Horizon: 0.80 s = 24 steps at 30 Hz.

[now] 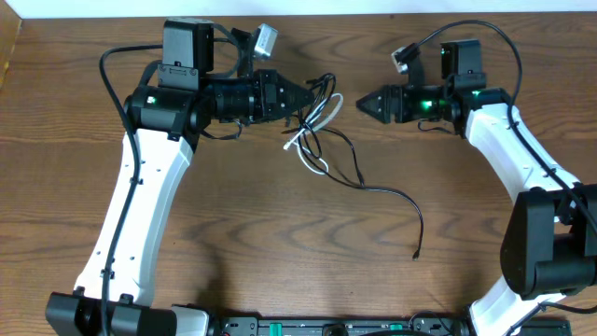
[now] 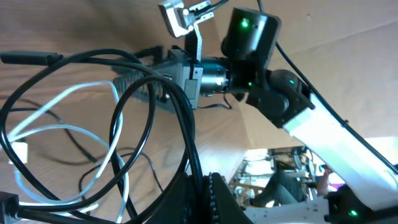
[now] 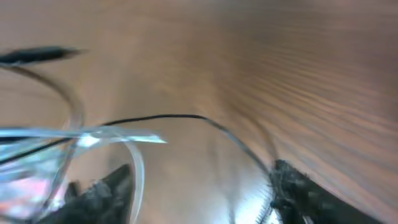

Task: Untangle cables
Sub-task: 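Pull the right gripper far rightward, stretching the white cable straight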

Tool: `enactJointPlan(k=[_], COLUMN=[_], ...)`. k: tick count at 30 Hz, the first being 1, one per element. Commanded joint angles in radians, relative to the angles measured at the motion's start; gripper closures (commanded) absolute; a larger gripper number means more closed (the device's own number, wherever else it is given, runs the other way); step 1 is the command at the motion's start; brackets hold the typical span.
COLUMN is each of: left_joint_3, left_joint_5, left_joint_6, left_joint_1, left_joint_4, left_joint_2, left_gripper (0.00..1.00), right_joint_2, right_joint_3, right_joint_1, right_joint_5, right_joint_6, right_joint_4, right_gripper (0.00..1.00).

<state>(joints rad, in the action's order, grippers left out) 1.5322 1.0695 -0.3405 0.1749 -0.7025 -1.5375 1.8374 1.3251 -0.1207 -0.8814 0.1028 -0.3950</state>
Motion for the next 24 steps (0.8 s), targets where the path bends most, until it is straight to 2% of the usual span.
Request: enactJointPlan(k=[1,8,12,14,15,17,18,24], left_joint_3=[0.01,0.01,0.01,0.01,0.01,0.01,0.01,0.01], left_joint_5=[0.114,0.181,0.215,0.236,0.237,0.238,0.238,0.24], left_joint_6=[0.002,-0.039,-0.046,-0.068,-0.079,-0.097,-0.107,-0.133], left_joint_1=[-0.002,-0.002,-0.002,-0.002,-0.002,-0.002,-0.002,-0.002], left_joint_4=[0.016,0.041,0.05,0.064,0.07,0.085,0.095,0.143], left_joint_2=[0.004,0.004,0.004,0.004,0.004,0.004,0.004,0.004], left_gripper=[0.92,0.92,0.93,0.92,0.93,0.93,0.92,0.93], right_joint_2=[0.006,0.085,0.112,0.112,0.112,0.112,0.112,0.111], right_joint_3=[0.003,0.003,0.003,0.003,0.003,0.003,0.003,0.003], right_joint_1=[0.03,0.026,-0.003,-0.026,-0.034,-0.044,-0.045,-0.026], right_joint_5=[-0.275,-0.66,-0.681,-0.681,-0.68,-0.639,-0.585,-0.129], right_joint_6=[-0.188,-0.314,-0.275,-0.275,-0.269,-0.183,-0.118,0.229], right_joint_4=[0.008,0.111,0.169,0.174,0.187,0.226,0.237,0.179], right_gripper=[0.24,0.26,0.31,0.42,0.52,0.86,0.98,0.99])
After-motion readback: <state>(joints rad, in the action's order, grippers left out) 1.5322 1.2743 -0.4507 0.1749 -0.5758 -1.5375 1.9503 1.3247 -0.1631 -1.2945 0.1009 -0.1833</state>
